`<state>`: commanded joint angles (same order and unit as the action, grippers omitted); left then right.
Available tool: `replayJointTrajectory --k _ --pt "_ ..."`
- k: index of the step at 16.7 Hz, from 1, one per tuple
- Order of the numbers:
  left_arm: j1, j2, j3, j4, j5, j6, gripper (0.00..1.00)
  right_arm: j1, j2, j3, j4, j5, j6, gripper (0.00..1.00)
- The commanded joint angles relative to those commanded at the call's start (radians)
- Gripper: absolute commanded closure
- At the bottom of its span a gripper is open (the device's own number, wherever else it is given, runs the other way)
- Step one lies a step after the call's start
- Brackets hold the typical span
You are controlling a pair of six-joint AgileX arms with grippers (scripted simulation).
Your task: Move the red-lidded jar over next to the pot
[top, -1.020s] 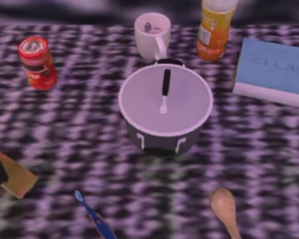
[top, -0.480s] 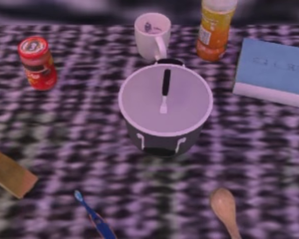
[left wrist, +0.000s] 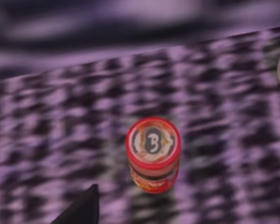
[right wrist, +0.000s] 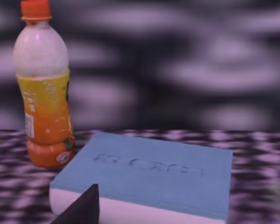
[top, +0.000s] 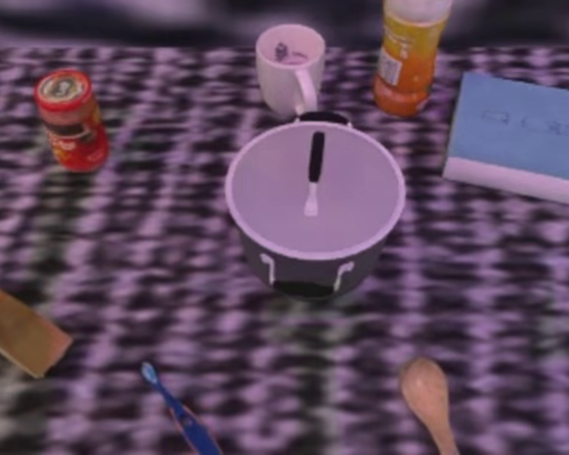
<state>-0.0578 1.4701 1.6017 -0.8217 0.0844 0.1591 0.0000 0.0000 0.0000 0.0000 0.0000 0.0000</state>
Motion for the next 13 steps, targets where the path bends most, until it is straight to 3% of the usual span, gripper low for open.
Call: replayJointTrajectory --k 7,13 --pt "0.007 0.651 0.712 -0.348 -0.008 0.049 0.00 0.000 0.000 0.000 0.000 0.000 0.000 0.00" --pt "0.022 1.102 1.139 -0.592 -0.025 0.071 0.00 0.000 0.000 0.000 0.000 0.000 0.000 0.00"
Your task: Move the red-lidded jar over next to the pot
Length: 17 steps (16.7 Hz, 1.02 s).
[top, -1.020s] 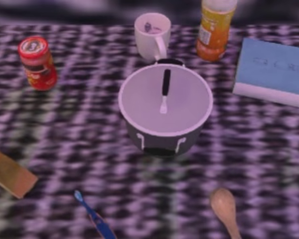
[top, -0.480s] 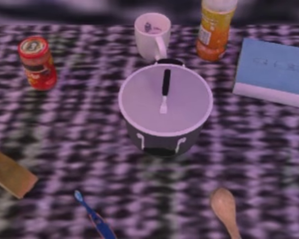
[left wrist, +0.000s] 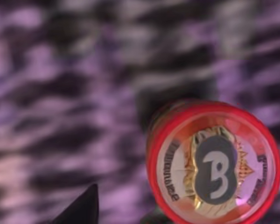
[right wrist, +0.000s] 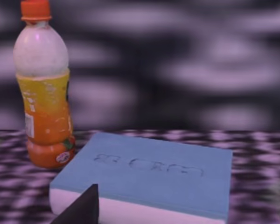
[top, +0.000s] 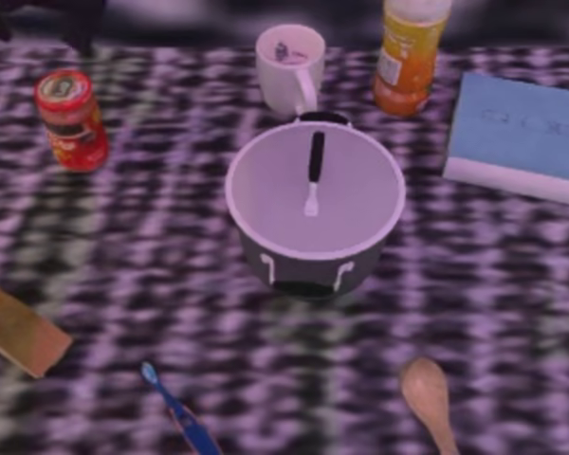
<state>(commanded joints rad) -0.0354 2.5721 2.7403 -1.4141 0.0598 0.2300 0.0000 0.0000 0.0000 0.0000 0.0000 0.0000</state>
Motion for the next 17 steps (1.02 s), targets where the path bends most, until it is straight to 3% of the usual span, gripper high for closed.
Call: replayJointTrajectory --k 4,10,17 --pt "0.008 0.170 0.141 -0.092 -0.008 0.005 0.00 0.000 0.000 0.000 0.000 0.000 0.000 0.00" --pt "0.009 0.197 0.162 -0.107 -0.010 0.006 0.00 0.000 0.000 0.000 0.000 0.000 0.000 0.00" --pt "0.006 0.164 -0.003 0.024 -0.011 0.002 0.00 0.000 0.000 0.000 0.000 0.000 0.000 0.00"
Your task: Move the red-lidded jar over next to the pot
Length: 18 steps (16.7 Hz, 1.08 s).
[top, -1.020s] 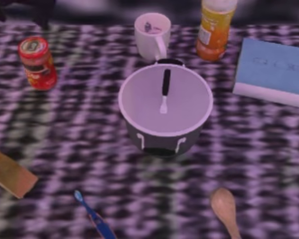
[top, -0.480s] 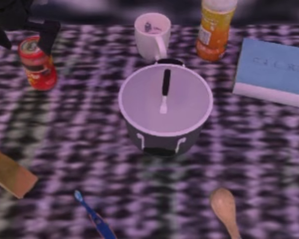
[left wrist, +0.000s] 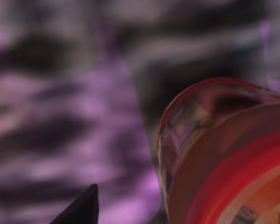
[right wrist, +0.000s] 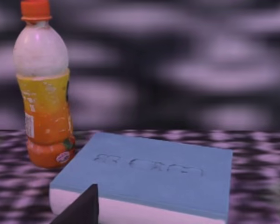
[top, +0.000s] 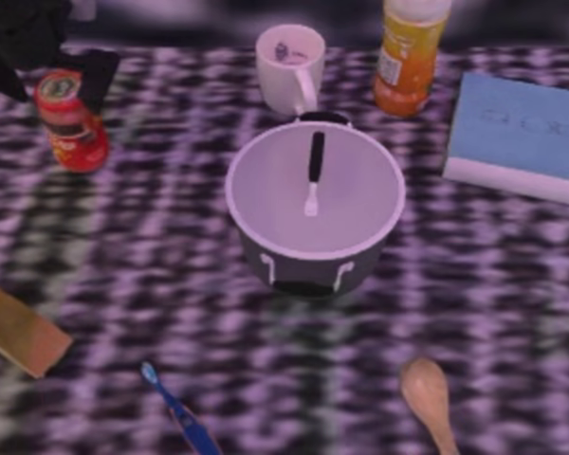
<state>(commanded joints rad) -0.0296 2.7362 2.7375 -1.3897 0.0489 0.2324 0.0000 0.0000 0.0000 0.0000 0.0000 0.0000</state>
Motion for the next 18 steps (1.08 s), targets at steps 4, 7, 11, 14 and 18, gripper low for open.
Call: replayJointTrajectory --k 4,7,11,14,18 --pt "0.000 -0.026 -0.142 0.115 0.000 0.000 0.00 0.000 0.000 0.000 0.000 0.000 0.000 0.00" --pt "0.000 -0.028 -0.156 0.128 0.000 0.000 0.00 0.000 0.000 0.000 0.000 0.000 0.000 0.00" --pt "0.000 -0.028 -0.156 0.128 0.000 0.000 0.15 0.000 0.000 0.000 0.000 0.000 0.000 0.00" --pt "0.000 -0.028 -0.156 0.128 0.000 0.000 0.38 0.000 0.000 0.000 0.000 0.000 0.000 0.00" --pt "0.000 -0.028 -0.156 0.128 0.000 0.000 0.68 0.000 0.000 0.000 0.000 0.000 0.000 0.00"
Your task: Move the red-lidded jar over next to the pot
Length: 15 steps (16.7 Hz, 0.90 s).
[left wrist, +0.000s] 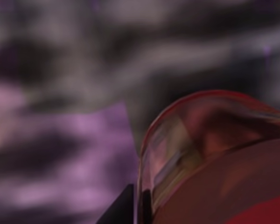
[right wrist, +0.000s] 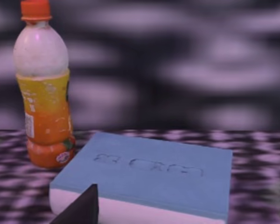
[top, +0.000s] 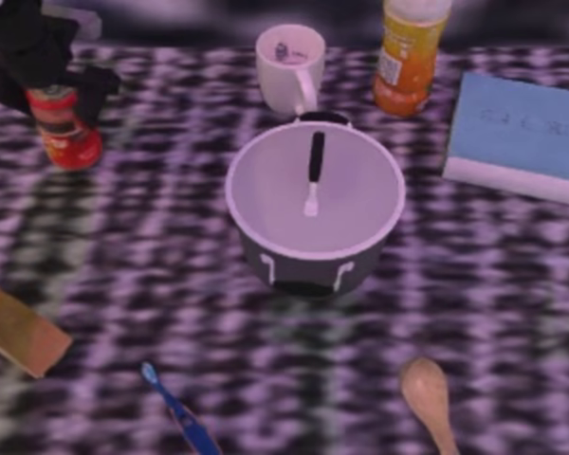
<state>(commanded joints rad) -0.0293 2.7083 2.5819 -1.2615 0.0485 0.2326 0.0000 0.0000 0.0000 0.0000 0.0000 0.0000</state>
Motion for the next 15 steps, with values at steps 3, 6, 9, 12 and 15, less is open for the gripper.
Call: replayJointTrajectory --k 3,6,9,12,15 --pt "0.000 0.000 0.000 0.000 0.000 0.000 0.90 0.000 0.000 0.000 0.000 0.000 0.000 0.00" --pt "0.000 0.000 0.000 0.000 0.000 0.000 1.00 0.000 0.000 0.000 0.000 0.000 0.000 0.00" --pt "0.000 0.000 0.000 0.000 0.000 0.000 1.00 0.000 0.000 0.000 0.000 0.000 0.000 0.00" --pt "0.000 0.000 0.000 0.000 0.000 0.000 1.00 0.000 0.000 0.000 0.000 0.000 0.000 0.00" --pt "0.000 -0.015 -0.015 0.002 -0.001 0.001 1.00 0.000 0.000 0.000 0.000 0.000 0.000 0.00"
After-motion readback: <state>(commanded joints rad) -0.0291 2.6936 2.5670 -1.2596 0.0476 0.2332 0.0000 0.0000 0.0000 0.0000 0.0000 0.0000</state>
